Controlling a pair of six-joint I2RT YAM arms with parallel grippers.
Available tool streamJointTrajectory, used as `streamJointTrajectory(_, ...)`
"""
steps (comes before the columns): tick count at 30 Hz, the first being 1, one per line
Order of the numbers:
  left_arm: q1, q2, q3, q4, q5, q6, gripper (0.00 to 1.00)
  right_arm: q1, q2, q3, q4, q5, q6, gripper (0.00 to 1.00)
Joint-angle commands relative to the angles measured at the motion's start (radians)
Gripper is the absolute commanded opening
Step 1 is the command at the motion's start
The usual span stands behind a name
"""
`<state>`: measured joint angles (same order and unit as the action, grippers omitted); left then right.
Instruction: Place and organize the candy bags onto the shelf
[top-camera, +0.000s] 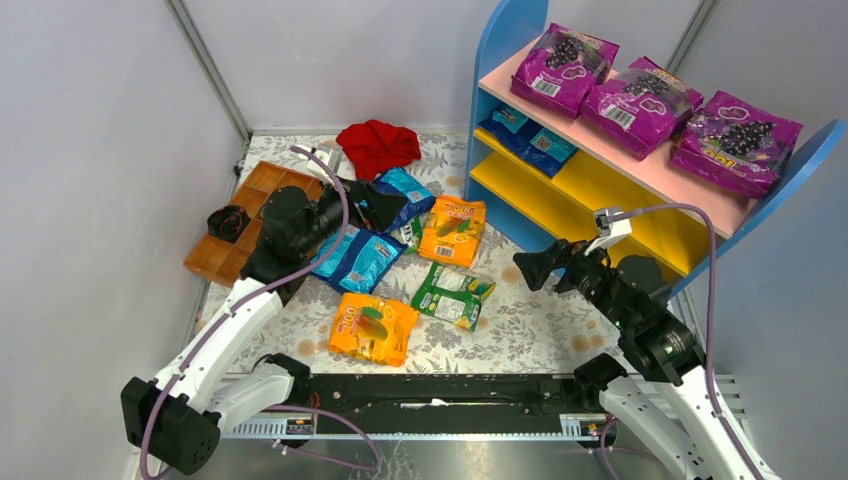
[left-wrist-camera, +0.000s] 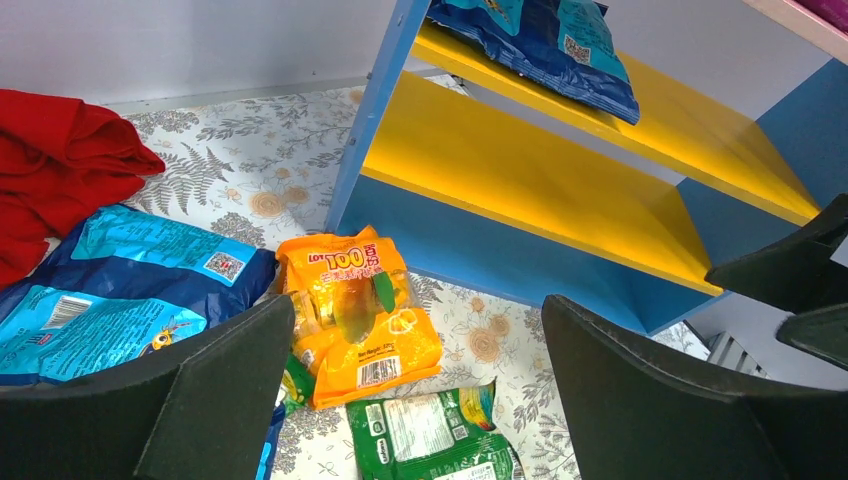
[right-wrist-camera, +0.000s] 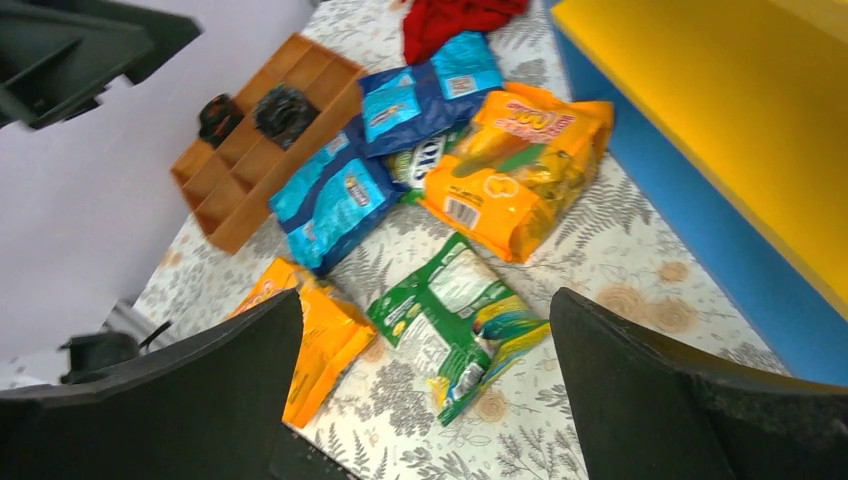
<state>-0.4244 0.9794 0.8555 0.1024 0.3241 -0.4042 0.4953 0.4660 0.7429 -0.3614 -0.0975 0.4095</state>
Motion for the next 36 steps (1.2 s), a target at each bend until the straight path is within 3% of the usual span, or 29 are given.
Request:
streamJointTrajectory(1, -0.004, 0.0, 0.04, 0.027, -0.013, -0.01, 0.99, -0.001, 0.058, -0.002, -0.003, 0.165, 0.029, 1.0)
streamJointTrajectory(10, -0.003, -0.005, 0.051, -0.02, -0.088, 0.001, 0.99, 0.027, 0.448, -0.012, 0.079, 0.048, 0.103, 1.0)
streamJointTrajectory(15, -0.004, -0.003, 0.056, -0.037, -0.116, 0.007, 0.99, 0.166, 0.556, -0.034, 0.183, 0.103, 0.118, 1.0)
streamJointTrajectory(20, -0.002, -0.005, 0.056, -0.039, -0.122, 0.005, 0.99, 0.186, 0.681, -0.013, 0.164, 0.169, 0.189, 1.0)
streamJointTrajectory(28, -0.002, -0.009, 0.059, -0.045, -0.126, 0.004, 0.99, 0.186, 0.781, -0.097, 0.234, 0.046, 0.267, 1.0)
streamJointTrajectory(36, -0.002, -0.024, 0.059, -0.048, -0.126, -0.003, 0.99, 0.186, 0.725, -0.28, 0.45, 0.052, 0.445, 1.0)
